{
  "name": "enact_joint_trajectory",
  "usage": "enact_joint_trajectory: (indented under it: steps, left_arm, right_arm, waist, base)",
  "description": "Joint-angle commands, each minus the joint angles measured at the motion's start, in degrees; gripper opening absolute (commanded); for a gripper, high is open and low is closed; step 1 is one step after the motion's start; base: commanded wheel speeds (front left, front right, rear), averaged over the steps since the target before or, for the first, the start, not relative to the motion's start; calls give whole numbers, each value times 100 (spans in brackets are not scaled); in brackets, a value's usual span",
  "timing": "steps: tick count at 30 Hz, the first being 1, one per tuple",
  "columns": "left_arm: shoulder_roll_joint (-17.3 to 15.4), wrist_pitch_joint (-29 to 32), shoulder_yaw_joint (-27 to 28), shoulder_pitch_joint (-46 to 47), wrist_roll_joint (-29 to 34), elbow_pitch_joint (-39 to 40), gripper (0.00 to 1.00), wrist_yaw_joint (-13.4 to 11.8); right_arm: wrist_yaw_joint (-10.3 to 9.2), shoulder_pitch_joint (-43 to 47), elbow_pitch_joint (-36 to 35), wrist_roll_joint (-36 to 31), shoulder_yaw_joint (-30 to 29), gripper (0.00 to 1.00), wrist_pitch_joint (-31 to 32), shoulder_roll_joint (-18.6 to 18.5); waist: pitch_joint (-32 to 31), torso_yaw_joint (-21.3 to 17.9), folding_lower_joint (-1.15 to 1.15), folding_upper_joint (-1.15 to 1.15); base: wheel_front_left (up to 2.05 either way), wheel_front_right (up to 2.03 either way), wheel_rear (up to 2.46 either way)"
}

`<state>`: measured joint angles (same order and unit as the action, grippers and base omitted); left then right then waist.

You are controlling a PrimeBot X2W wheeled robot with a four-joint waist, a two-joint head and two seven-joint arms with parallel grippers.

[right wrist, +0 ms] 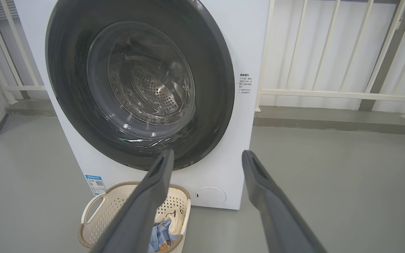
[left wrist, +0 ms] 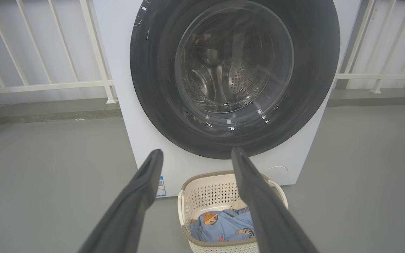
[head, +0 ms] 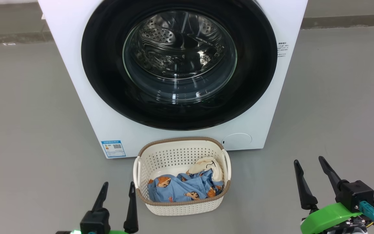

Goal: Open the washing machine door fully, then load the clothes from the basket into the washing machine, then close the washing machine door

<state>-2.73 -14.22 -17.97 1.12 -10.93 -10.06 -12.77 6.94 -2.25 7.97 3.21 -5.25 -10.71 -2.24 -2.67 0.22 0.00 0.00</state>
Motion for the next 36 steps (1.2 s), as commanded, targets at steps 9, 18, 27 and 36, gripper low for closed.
enact_joint_trajectory:
  steps: [9,18,27,36]
  left_arm:
    - [-15,-78,147,188,-41,107,100,2]
    - [-15,-78,128,201,-72,97,100,36]
    - [-15,-78,122,191,-228,224,100,222]
    - [-15,-78,117,186,-128,234,100,206]
  right_arm:
    - [55,-203,-144,20,109,100,-34,-64]
    - [55,-211,-141,-5,106,100,-11,-64]
    - [55,-205,-172,-56,97,100,1,-64]
    - [55,-204,-185,-41,83,100,13,-64]
  waist:
    - [19,3,0,0]
    - [44,10,0,0]
    - [62,38,0,0]
    - [78,46,0,0]
  base:
    - [0,0,0]
    - [0,0,0]
    - [15,9,-24]
    - [85,65,-150]
